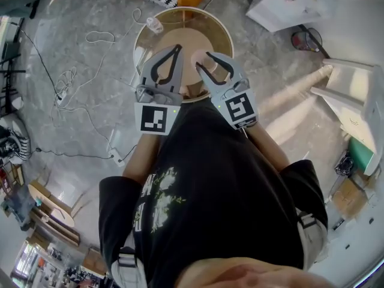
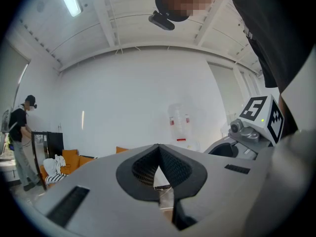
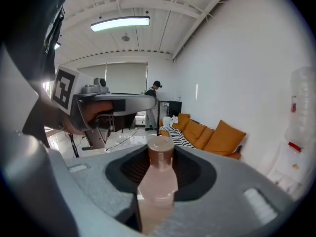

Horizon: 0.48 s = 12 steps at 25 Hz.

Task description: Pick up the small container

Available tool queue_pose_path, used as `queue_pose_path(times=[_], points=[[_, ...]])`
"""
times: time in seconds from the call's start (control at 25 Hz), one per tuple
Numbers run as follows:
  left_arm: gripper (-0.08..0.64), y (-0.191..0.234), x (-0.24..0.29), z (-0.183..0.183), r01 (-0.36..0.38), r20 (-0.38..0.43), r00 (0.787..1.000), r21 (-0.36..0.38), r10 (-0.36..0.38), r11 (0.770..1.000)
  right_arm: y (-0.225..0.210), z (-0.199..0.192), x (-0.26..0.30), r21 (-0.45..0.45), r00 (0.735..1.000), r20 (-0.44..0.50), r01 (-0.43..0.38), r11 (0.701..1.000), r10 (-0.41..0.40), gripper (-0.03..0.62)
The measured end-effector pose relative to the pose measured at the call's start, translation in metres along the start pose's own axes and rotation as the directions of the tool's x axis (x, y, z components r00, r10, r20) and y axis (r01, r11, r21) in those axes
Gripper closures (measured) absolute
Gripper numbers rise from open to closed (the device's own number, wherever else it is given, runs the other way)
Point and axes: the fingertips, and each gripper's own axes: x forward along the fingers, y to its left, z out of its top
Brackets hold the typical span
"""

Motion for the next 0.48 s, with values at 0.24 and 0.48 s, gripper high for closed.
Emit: queue_pose_path(times=[0.24, 0.48], points=[[0.558, 0.0, -0.013, 0.021, -0.029, 0.011, 1.0, -0.022, 0.029, 0.999, -0.002, 0.019, -0.016, 0.004, 1.0, 0.008, 0.001, 1.0, -0.001, 0.459], [0.558, 0.015, -0.025, 0.048, -0.072, 0.057, 0.995, -0.067, 0.076, 0.995, -0.001, 0.048, -0.023, -0.011, 0.999, 0.051, -0.014, 1.0, 0.015, 0.459]])
